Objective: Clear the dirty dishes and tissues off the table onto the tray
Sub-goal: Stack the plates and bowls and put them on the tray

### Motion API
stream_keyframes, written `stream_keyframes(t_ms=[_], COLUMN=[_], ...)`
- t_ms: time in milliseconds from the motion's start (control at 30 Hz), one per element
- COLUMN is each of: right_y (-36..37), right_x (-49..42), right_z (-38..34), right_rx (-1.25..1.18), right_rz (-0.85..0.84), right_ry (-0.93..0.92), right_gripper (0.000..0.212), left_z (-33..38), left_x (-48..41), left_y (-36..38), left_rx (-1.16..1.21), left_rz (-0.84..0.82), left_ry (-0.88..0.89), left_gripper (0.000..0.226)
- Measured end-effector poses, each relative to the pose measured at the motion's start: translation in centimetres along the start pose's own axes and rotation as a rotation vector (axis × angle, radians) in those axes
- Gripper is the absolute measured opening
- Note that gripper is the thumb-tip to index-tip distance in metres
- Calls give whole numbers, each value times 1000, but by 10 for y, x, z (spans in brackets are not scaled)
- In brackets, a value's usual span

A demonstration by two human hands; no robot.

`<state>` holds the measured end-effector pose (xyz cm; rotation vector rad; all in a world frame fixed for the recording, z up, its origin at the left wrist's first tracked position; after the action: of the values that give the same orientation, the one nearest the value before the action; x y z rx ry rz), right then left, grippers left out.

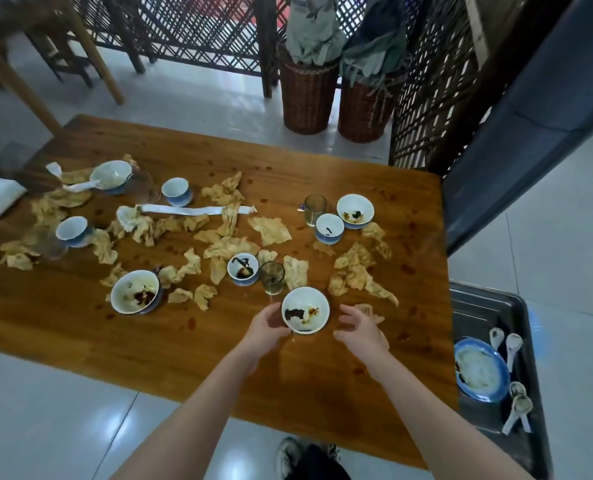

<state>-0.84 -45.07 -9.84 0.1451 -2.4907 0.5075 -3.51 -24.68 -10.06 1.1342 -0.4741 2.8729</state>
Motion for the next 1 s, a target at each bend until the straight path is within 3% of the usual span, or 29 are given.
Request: stream_keyframes(t_ms=[267,600,700,833,1000], right_y=[0,-84,-100,-111,-116], right_x=[-16,-55,-73,-100,-132], right_z=[-9,-75,-95,-119,-131], right_rx=[-202,-191,-204,-193,-205], right_rz=[-5,46,48,74,116], right_ry=[16,-128,-177,-226,-173], right_gripper=[51,49,39,44,51], left_z=[23,136,167,199,226], left_x=[-8,-44,-61,-89,-121], left_y=[19,38,41,42,41], left_rx=[79,81,89,79,24], left_rz=[0,-54,-62,-109,-153], left_ry=[40,81,129,206,157], left_gripper=[67,64,59,55,57])
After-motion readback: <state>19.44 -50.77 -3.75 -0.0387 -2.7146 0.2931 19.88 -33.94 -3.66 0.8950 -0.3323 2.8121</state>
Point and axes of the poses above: each hand's wrist, its own x-axis away from the middle knuckle, its own y-axis out of the palm, z = x × y, the point moved 3 cm from there along -x, towards the middle knuckle, and after that the axes turned 7 degrees about -x, right-handed, at the moved point
